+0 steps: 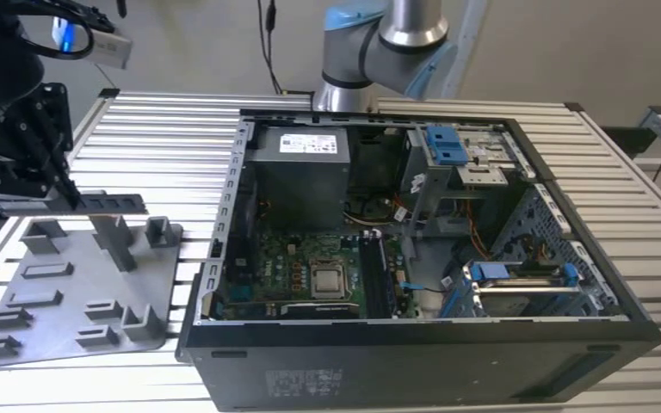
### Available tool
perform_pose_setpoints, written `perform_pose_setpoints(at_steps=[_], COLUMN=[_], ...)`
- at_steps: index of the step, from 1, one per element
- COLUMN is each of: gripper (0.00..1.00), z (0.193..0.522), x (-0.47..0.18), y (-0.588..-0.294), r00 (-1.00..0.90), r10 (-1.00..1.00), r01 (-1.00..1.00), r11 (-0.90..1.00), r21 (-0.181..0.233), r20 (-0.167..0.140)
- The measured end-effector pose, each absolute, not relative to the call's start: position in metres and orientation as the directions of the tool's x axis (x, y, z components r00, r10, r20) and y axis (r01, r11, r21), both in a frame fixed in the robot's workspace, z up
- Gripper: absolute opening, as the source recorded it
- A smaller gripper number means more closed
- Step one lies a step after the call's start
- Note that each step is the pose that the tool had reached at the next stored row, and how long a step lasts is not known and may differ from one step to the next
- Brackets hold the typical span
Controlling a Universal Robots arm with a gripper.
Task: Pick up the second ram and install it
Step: 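Pick up the second ram and move it above second insertion slot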
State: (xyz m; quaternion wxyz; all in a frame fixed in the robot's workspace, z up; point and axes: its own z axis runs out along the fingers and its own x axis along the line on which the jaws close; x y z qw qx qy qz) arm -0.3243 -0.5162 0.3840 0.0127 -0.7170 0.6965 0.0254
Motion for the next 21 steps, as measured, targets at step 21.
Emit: perform_pose_setpoints(at_steps=[21], gripper=[0.14], z=[0.384], x=[-0.287], y=[-0.512], r00=[0.029], r10=[-0.998], r01=[-0.999], r11=[-0.029], r21=[0.017], r20=[-0.054])
